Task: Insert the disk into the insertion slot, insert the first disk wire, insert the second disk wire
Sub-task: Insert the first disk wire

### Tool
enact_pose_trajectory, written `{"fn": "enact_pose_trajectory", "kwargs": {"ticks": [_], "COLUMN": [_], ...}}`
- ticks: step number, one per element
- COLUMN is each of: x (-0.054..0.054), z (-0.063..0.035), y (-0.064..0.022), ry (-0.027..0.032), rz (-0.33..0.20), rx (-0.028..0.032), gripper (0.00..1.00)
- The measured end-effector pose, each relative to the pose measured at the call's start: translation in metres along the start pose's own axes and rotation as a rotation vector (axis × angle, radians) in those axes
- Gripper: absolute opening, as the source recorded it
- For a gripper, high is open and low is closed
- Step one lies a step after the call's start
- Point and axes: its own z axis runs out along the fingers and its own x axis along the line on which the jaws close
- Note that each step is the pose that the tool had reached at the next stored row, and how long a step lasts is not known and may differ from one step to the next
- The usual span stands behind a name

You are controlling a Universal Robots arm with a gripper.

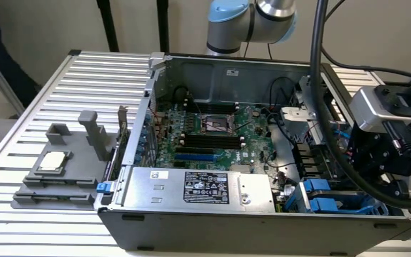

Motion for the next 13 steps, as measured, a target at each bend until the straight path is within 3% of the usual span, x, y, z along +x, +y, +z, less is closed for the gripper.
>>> {"fn": "enact_pose_trajectory", "kwargs": {"ticks": [7,13], "x": [-0.0009,-0.0028], "z": [0.0023,0.0028], "y": [-0.0001,-0.0012], "ry": [0.0013,0.0062], "rz": [0.003,0.006], "rx": [0.0003,0.0008], "gripper": [0.16,0.16]}}
